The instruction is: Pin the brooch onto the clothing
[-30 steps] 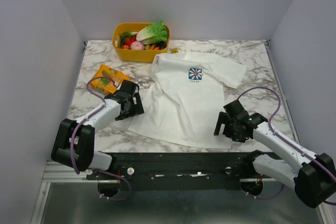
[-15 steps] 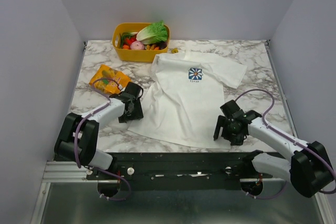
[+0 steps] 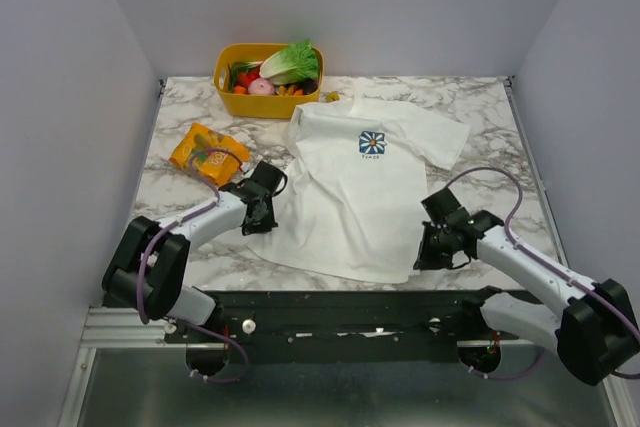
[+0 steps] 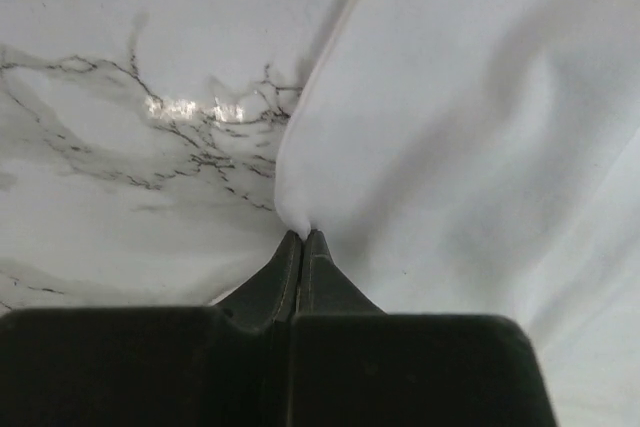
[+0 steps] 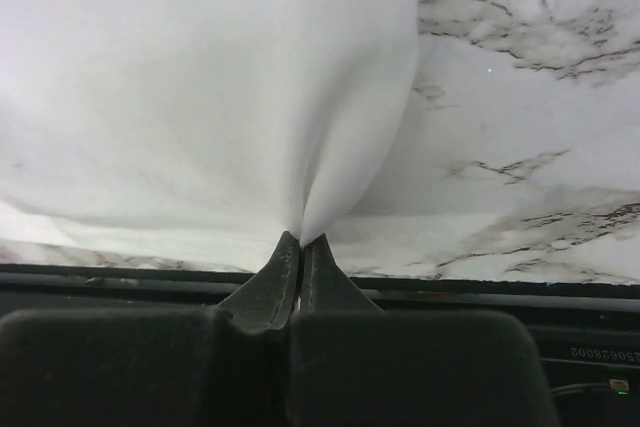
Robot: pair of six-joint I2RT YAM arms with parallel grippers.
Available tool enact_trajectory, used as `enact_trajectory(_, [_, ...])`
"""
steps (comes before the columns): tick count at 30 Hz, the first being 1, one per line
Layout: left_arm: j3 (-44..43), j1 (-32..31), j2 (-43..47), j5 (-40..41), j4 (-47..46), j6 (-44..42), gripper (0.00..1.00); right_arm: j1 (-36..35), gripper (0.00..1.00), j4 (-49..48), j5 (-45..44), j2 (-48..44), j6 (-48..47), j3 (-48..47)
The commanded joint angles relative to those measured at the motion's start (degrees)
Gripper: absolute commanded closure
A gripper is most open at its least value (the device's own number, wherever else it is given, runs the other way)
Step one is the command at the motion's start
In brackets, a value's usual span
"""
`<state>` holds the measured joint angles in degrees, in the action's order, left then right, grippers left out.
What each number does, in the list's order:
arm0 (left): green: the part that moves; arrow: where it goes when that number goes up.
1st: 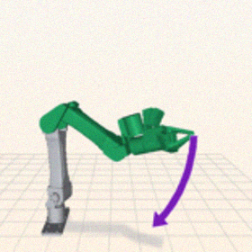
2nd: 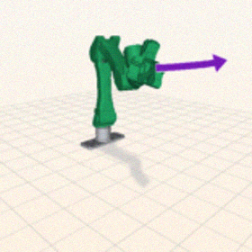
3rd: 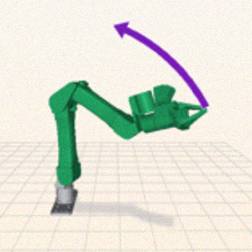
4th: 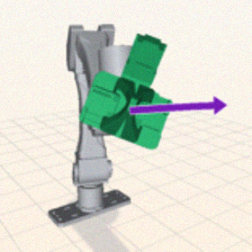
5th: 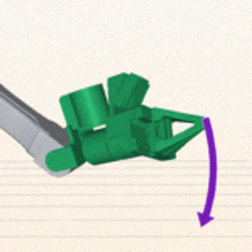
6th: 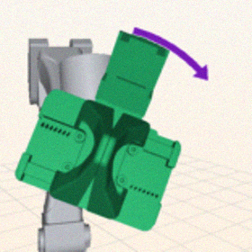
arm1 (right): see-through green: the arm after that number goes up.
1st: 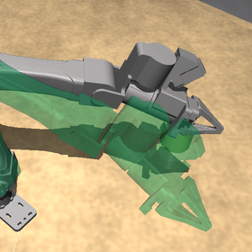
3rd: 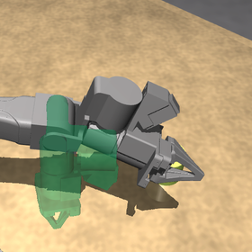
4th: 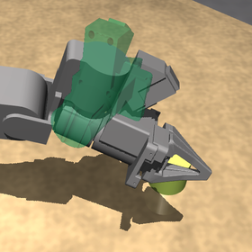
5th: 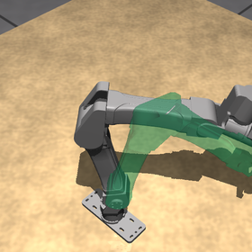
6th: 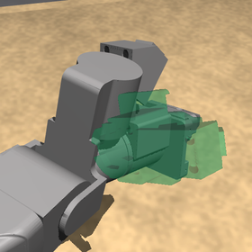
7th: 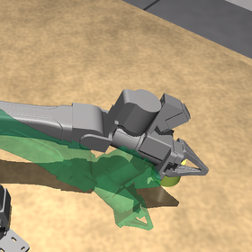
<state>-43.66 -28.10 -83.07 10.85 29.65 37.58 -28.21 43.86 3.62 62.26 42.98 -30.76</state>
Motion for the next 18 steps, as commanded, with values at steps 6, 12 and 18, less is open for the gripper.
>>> enact_trajectory(6, [-11.5, -1.3, 17.7, -3.6, 6.6, -2.5, 1.00, -0.4, 1.00, 5.5, -12.8, -17.6, -4.6, -21.7])
enact_trajectory(12, [-25.0, -4.0, 24.7, -4.3, 6.6, -4.4, 1.00, -0.4, 1.00, 2.6, -8.5, -23.4, -9.8, -33.5])
enact_trajectory(18, [-39.6, -10.9, 26.4, -3.2, 8.8, -6.7, 1.00, -0.4, 1.00, -2.5, 2.4, -25.2, -17.8, -43.3])
